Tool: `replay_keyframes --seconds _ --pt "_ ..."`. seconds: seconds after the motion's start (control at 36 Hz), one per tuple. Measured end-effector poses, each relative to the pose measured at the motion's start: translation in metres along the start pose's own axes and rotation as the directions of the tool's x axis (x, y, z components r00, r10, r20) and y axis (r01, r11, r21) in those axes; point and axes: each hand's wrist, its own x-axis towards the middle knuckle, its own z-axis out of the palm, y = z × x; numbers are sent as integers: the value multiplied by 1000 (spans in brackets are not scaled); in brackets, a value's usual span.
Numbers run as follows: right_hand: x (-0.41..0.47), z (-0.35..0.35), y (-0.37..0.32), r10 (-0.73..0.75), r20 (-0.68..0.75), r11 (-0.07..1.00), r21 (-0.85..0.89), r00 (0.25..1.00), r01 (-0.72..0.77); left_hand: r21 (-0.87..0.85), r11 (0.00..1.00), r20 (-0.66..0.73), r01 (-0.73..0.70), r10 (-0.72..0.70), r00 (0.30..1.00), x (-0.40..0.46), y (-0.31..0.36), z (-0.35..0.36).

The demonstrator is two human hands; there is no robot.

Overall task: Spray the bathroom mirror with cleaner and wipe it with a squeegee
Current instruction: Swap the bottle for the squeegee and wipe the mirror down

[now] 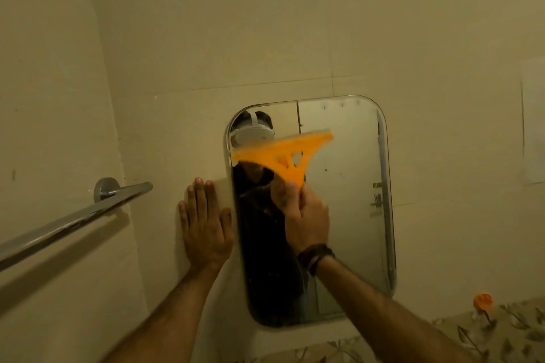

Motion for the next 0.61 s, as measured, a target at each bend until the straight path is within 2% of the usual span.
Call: replay_keyframes --seconds 0.11,0.22,0.61 --pt "39 6 -29 -25 31 997 -69 999 27 17 1000 -7 5 -5 1000 1 -1 0" --pt "47 14 -26 -10 72 992 -123 997 19 29 1000 -17 -1 2 1000 0 -2 2" --pt "-52 6 51 103 127 988 -126 987 -87 -3 1000 -17 -6 6 1000 -3 -3 3"
